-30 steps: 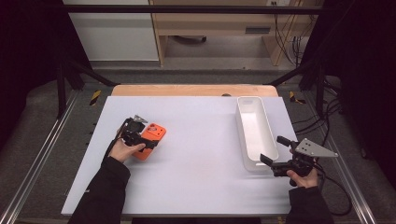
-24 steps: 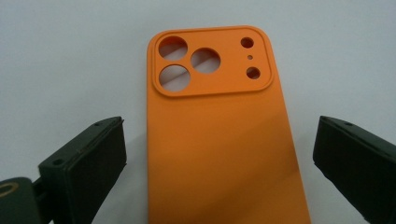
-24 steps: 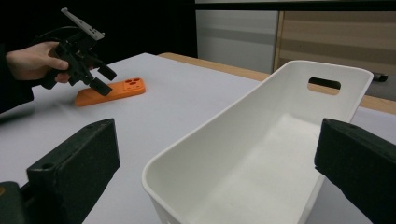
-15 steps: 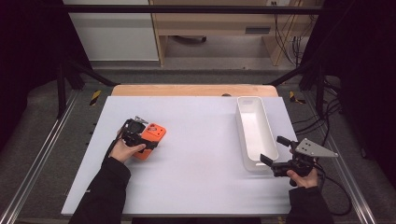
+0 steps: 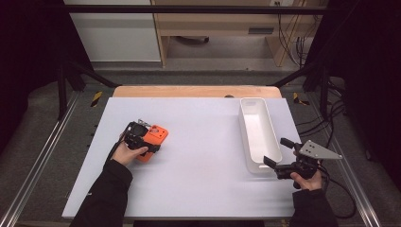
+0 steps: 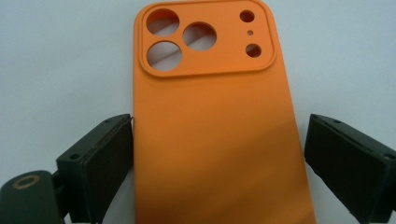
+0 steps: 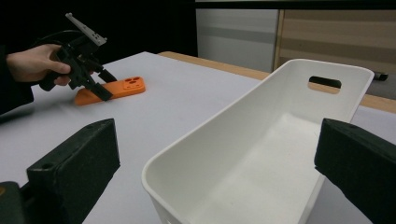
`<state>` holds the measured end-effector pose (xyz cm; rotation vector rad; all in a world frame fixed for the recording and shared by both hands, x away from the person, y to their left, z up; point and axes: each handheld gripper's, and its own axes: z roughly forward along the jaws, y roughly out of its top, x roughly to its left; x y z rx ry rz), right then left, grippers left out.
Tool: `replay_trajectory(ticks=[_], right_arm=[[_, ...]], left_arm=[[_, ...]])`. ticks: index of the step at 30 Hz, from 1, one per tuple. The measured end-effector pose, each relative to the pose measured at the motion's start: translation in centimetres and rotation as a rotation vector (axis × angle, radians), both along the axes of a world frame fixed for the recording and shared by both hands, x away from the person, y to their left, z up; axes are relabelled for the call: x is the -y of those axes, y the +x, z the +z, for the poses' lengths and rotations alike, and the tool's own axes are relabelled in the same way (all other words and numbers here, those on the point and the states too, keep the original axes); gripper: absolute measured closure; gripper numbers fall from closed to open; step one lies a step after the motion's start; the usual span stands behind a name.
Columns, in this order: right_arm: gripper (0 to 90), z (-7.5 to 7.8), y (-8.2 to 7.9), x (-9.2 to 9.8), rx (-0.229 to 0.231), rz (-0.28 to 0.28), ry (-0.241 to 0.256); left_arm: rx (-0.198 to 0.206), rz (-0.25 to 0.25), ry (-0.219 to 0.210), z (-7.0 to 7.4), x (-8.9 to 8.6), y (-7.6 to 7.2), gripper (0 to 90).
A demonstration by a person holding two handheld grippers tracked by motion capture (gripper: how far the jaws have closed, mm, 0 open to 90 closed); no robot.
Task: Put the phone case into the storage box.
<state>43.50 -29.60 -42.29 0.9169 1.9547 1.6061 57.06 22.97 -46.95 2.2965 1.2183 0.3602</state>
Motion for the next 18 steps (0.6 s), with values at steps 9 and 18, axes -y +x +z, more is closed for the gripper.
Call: replay_trajectory(ticks=[9, 18], right_arm=[[0.4, -0.01, 0.02, -0.02, -0.002, 0.004, 0.002], [0.4, -0.01, 0.01, -0.02, -0.002, 0.002, 0.000]], left_arm=[[-0.004, 0.001, 0.019, 0.02, 0.16, 0.02, 10.2], [-0.032, 0.008, 0.037, 0.30, 0.28, 0.21, 11.9]])
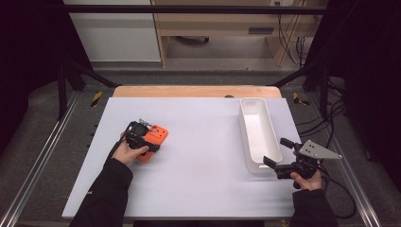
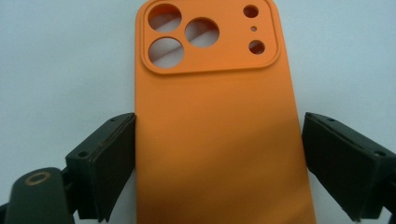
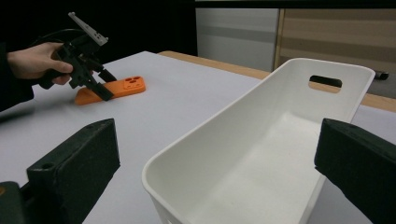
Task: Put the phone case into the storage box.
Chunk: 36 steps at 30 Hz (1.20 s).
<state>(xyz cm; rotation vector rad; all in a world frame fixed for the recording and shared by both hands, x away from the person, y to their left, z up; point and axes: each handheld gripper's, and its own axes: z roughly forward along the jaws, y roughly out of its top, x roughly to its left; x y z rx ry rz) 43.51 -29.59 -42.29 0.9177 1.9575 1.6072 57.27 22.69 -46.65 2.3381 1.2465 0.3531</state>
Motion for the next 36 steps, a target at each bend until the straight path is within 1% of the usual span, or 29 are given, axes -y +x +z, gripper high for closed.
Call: replay_trajectory(ticks=[3, 17, 20, 24, 26, 27, 28, 29, 30, 32, 33, 36], right_arm=[[0.4, 0.0, 0.0, 0.0, 0.001, 0.003, 0.003], [0.4, 0.0, 0.0, 0.0, 0.001, 0.001, 0.000], [0.4, 0.0, 0.0, 0.0, 0.001, 0.001, 0.001], [0.4, 0.0, 0.0, 0.0, 0.001, 0.002, 0.001], [0.4, 0.0, 0.0, 0.0, 0.001, 0.001, 0.001], [0.4, 0.0, 0.0, 0.0, -0.001, 0.002, 0.000], [0.4, 0.0, 0.0, 0.0, -0.002, 0.002, 0.000], [0.4, 0.0, 0.0, 0.0, -0.002, 0.002, 0.000], [0.4, 0.0, 0.0, 0.0, 0.000, 0.004, 0.001], [0.4, 0.0, 0.0, 0.0, 0.000, 0.004, 0.001], [0.4, 0.0, 0.0, 0.0, 0.003, 0.004, -0.001], [0.4, 0.0, 0.0, 0.0, 0.002, 0.004, 0.000]], left_arm=[[0.000, 0.002, -0.004, 0.0, -0.1, 0.0, 13.9], [0.001, -0.011, -0.003, 0.1, -0.2, 0.0, 14.9], [-0.004, -0.015, -0.006, 0.2, -0.3, -0.1, 15.0], [0.022, -0.015, -0.020, 0.8, -0.4, -0.4, 15.1], [0.024, -0.017, -0.023, 1.0, -0.4, -0.5, 15.1], [0.034, -0.022, -0.026, 1.4, -0.4, -0.7, 15.1], [0.036, -0.025, -0.029, 1.6, -0.4, -0.8, 15.1], [0.036, -0.025, -0.029, 1.6, -0.4, -0.8, 15.1], [0.048, -0.030, -0.040, 2.0, -0.5, -1.0, 15.1], [0.053, -0.034, -0.041, 2.2, -0.5, -1.2, 15.1], [0.067, -0.040, -0.051, 2.6, -0.5, -1.5, 15.1], [0.079, -0.047, -0.063, 3.0, -0.6, -1.8, 15.1]])
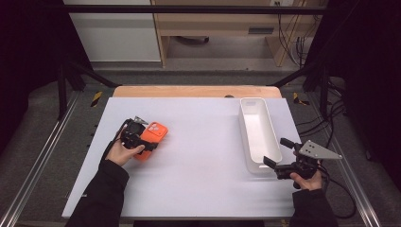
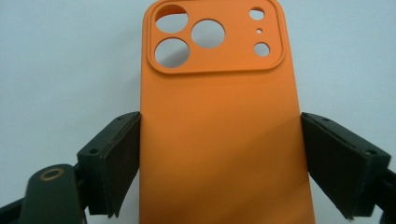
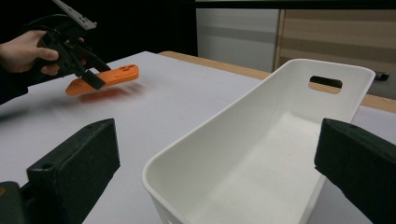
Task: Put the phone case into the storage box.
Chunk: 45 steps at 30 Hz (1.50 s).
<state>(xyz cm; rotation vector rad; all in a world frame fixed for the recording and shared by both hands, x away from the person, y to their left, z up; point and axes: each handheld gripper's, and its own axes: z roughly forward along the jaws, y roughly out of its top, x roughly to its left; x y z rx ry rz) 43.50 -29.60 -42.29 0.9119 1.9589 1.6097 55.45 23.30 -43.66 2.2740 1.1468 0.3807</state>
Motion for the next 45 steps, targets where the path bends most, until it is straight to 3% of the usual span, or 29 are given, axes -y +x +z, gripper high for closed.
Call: replay_trajectory(ticks=[10, 21, 31, 45], right_arm=[[0.4, 0.0, 0.0, 0.0, 0.000, -0.003, -0.005], [0.4, 0.0, 0.0, -0.1, 0.000, -0.002, -0.007], [0.4, 0.0, 0.0, -0.2, 0.005, 0.001, -0.017], [0.4, 0.0, 0.0, -0.2, 0.005, 0.003, -0.025]], left_arm=[[0.071, -0.038, -0.060, 1.3, -0.2, -2.0, 15.1], [0.125, -0.077, -0.070, 2.0, 0.0, -3.9, 15.1], [0.156, -0.101, -0.103, 2.7, 0.0, -5.2, 15.1], [0.177, -0.155, -0.107, 3.0, 1.2, -6.2, 15.1]])
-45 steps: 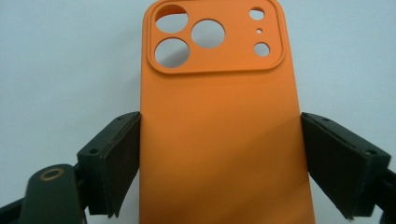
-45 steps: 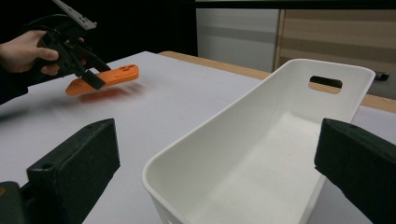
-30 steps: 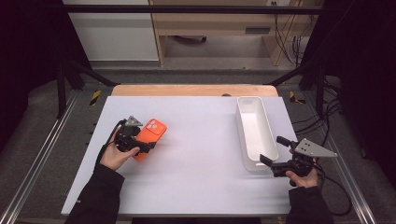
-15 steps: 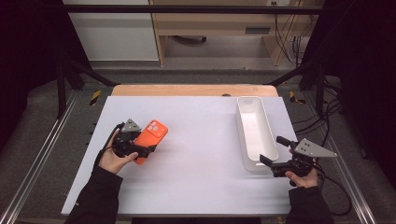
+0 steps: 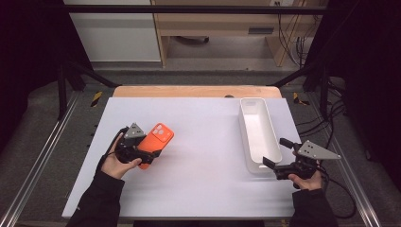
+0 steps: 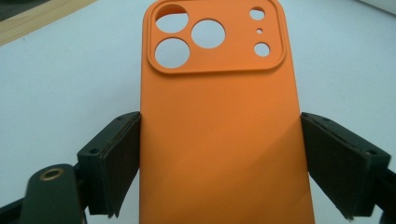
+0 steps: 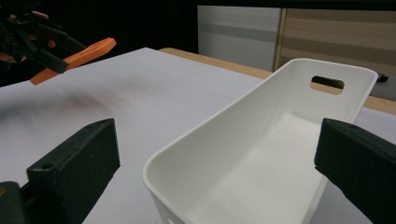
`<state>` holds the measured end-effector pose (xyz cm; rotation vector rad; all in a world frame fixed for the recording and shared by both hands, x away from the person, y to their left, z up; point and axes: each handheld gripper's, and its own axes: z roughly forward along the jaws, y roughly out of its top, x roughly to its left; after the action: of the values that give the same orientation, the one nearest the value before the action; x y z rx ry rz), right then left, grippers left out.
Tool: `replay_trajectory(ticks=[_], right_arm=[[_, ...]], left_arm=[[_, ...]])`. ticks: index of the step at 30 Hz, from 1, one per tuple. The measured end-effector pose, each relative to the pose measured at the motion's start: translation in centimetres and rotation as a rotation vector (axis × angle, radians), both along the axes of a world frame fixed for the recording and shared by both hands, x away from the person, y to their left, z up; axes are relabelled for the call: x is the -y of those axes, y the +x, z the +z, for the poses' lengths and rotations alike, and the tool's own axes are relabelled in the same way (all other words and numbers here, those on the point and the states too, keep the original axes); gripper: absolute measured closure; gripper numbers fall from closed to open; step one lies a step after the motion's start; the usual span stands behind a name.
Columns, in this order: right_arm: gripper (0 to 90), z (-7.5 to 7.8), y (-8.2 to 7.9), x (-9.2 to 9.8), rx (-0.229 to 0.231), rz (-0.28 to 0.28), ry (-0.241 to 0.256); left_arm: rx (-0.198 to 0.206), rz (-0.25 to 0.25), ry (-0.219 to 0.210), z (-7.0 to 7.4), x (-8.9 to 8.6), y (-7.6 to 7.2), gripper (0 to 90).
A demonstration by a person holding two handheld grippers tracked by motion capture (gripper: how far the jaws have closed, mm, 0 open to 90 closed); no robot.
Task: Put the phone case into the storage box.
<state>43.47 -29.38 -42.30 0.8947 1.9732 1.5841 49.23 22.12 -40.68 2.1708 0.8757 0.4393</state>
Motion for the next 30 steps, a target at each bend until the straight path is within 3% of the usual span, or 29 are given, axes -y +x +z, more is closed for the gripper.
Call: replay_trajectory(ticks=[30], right_arm=[[0.4, 0.3, -0.1, -0.5, 0.000, 0.023, -0.032]], left_arm=[[0.041, -0.154, 0.022, 0.5, 4.1, -2.1, 15.1]])
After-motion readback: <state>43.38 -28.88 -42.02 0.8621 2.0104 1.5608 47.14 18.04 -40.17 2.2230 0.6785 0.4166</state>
